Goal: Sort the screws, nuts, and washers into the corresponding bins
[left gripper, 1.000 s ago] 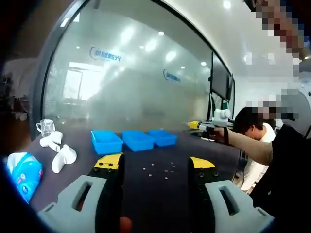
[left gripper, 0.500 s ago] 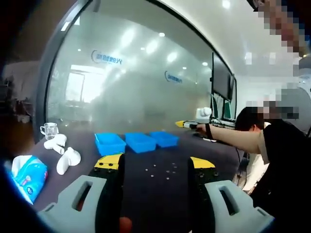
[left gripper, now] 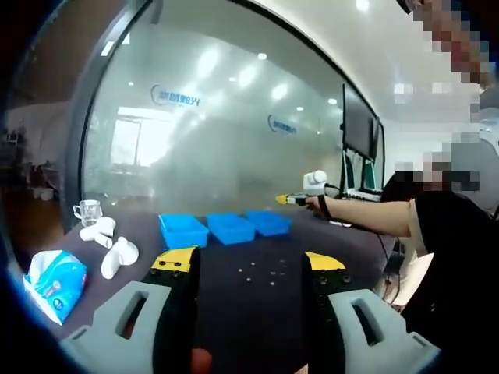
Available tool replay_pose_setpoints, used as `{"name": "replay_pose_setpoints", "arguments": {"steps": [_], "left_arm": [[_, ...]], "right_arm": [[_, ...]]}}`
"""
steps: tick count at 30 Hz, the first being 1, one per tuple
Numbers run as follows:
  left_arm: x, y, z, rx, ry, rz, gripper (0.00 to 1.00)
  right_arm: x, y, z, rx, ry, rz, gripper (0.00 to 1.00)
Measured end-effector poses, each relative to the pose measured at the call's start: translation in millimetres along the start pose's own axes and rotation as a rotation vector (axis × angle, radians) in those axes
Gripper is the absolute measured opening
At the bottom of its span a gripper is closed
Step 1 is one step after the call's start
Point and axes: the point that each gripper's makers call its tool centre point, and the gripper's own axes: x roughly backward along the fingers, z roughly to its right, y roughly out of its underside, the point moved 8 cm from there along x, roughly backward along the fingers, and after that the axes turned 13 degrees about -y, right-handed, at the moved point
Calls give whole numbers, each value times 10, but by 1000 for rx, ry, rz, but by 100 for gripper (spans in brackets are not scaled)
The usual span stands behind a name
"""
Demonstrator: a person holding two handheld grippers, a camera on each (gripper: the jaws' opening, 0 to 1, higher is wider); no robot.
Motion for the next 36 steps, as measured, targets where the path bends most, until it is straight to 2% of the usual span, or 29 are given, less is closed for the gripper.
{"name": "replay_pose_setpoints", "arguments": {"steps": [5,19,22,26,36], "left_arm": [[4,10,22,-2,1,-3,52],[19,10,6,-1,-13,-8,51],[17,15,3,-1,-14,-11,51],[10,29,-15,-2,-23,-16,51],[-16,46,-9,-2,-18,-20,51]], "right_arm": [[-26,-24,63,-12,6,-1,0],[-107,27,65,-20,-4,-17,0],[-122,21,49,-1,-5,-11,3],[-118,32,18,18,-16,-14,13],[68,9,-89,7,-42,22,15]]}}
